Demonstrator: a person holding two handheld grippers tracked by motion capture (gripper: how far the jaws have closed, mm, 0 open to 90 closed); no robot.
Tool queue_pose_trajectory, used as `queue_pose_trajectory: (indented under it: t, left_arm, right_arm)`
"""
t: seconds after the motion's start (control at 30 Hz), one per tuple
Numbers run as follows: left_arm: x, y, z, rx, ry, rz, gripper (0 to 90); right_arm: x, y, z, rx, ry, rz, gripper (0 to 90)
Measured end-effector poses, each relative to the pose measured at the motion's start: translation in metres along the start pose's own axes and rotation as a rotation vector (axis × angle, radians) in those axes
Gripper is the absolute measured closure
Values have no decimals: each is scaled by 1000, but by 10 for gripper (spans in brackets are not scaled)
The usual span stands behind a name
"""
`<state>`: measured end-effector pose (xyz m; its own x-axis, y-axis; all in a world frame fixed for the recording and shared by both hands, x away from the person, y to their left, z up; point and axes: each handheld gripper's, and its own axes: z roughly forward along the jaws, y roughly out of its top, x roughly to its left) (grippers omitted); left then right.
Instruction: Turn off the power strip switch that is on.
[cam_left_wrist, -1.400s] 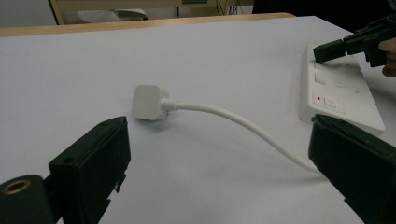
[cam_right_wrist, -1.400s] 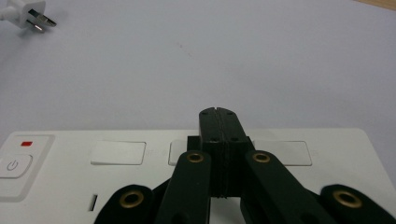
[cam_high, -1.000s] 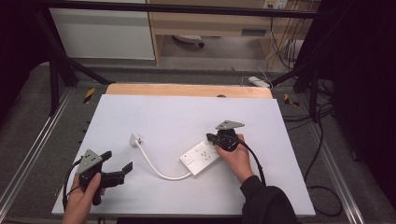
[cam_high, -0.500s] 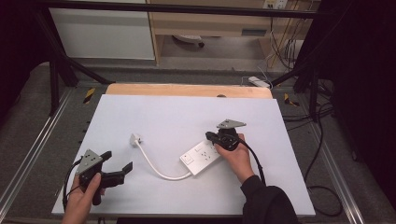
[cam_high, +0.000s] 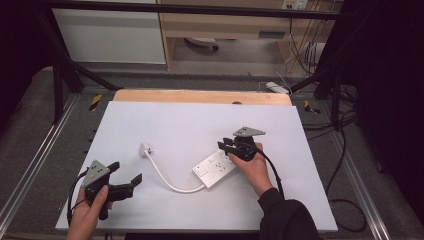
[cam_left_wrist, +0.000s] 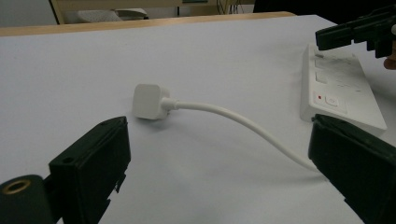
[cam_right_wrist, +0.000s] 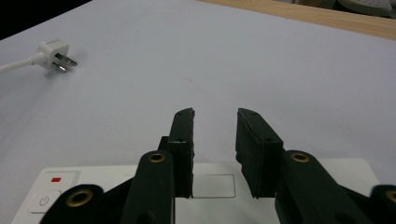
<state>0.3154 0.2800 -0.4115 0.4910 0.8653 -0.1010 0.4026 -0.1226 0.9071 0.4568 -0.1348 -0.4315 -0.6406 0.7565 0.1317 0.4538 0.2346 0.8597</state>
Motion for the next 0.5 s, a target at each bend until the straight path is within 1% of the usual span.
queue_pose_trajectory:
  t: [0.07,0.13,0.23,0.37,0.4,0.47,0.5]
  left_arm:
    - [0,0,0,1,1,1,55]
    - [0,0,0,1,1,2,55]
    - [0,0,0,1,1,1,55]
    - [0,0,0,1,1,3,55]
    - [0,0,0,1,1,2,55]
    - [0,0,0,0,2,1,55]
    - [0,0,0,0,2,2,55]
  right_arm:
    - [0,0,0,-5,0,1,615]
    - [0,1,-1,-11,-1,5,564]
    - [0,4,-3,-19,6,28,445]
    - [0,8,-7,-26,8,33,323]
    - [1,9,-7,-23,6,32,306]
    - [1,11,-8,-18,13,36,228]
    - [2,11,-9,-19,10,34,188]
